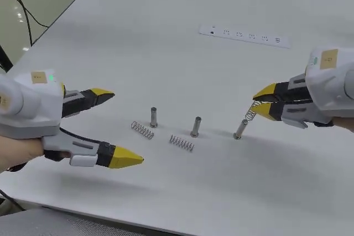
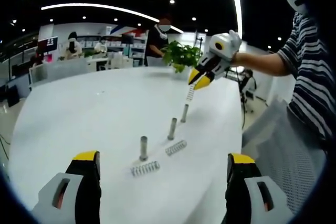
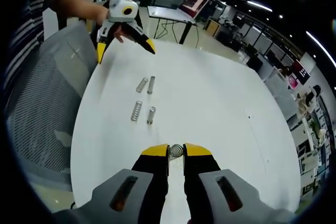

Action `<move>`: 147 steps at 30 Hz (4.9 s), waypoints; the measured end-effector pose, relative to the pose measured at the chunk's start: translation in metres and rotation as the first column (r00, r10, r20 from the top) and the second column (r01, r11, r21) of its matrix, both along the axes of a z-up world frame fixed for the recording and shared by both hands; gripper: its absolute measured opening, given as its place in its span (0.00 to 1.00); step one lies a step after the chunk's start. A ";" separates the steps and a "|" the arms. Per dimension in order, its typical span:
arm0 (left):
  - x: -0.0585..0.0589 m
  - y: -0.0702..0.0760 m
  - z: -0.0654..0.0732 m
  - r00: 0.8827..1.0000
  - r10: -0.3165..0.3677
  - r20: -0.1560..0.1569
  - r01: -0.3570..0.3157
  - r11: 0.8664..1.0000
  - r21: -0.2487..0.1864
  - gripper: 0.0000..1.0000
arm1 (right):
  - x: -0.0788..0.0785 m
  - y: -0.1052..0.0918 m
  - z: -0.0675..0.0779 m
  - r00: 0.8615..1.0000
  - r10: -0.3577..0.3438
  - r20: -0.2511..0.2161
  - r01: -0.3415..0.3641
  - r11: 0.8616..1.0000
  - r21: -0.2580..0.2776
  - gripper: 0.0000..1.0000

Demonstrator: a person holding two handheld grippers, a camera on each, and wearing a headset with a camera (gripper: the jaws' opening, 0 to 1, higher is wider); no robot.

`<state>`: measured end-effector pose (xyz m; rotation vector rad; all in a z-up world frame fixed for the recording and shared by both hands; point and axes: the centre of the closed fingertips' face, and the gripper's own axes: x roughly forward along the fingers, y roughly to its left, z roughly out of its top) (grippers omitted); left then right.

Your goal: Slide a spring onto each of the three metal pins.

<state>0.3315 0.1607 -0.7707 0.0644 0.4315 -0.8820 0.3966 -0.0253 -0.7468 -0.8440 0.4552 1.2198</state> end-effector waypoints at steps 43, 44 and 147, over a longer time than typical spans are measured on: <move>-0.001 0.003 0.000 1.000 0.011 -0.007 -0.011 1.000 0.005 0.98 | 0.003 0.001 -0.014 1.000 -0.014 -0.011 0.014 1.000 -0.004 0.07; -0.001 0.003 0.000 1.000 0.011 -0.006 -0.011 1.000 0.007 0.98 | 0.003 0.001 -0.014 1.000 -0.012 -0.009 0.012 1.000 -0.007 0.07; -0.001 0.002 0.009 1.000 0.025 -0.005 -0.025 1.000 -0.004 0.96 | -0.047 0.014 -0.040 0.945 -0.167 -0.282 0.246 0.930 0.274 0.12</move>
